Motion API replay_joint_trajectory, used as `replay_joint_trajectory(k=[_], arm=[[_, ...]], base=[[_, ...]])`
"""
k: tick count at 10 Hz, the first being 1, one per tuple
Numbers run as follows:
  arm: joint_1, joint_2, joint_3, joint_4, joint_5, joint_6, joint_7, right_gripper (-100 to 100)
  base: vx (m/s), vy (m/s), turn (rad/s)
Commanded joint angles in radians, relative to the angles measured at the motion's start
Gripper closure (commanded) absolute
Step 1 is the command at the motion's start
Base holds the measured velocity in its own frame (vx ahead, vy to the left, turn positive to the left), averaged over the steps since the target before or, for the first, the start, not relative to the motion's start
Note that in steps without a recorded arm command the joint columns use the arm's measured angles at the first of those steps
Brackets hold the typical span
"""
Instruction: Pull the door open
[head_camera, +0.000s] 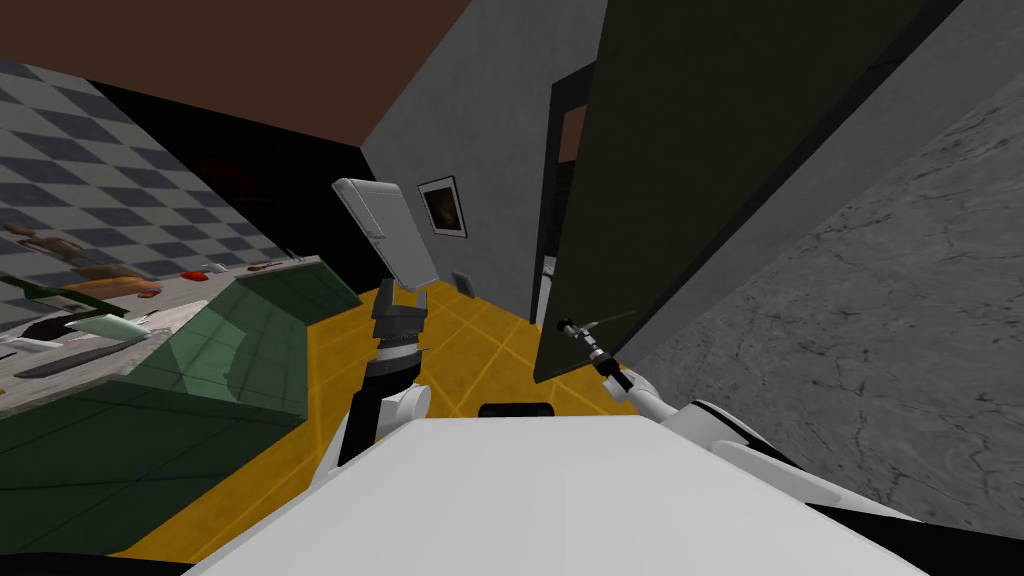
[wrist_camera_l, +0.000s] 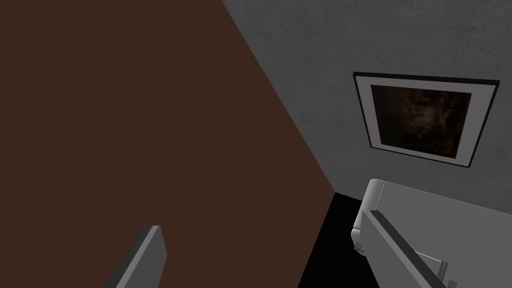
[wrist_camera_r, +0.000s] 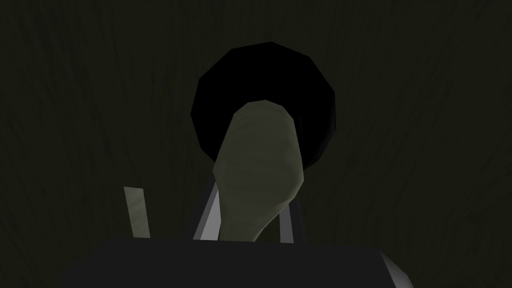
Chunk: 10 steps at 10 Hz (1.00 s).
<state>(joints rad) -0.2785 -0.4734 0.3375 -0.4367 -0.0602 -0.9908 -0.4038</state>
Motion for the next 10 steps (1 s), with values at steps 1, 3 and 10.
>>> replay_joint_trajectory(k=[1,3,10], arm=[[0.0,0.0,0.0,0.0,0.0,0.0,0.0,100],[0.017,-0.017,0.017,0.003,0.004,-0.037,-0.014,100],[0.049,-0.057,0.05,0.007,0.011,-0.114,-0.045,100]], base=[[-0.031,-0.05,0.024],[-0.101,-0.016,0.062],[-0.067,-0.028,0.027]])
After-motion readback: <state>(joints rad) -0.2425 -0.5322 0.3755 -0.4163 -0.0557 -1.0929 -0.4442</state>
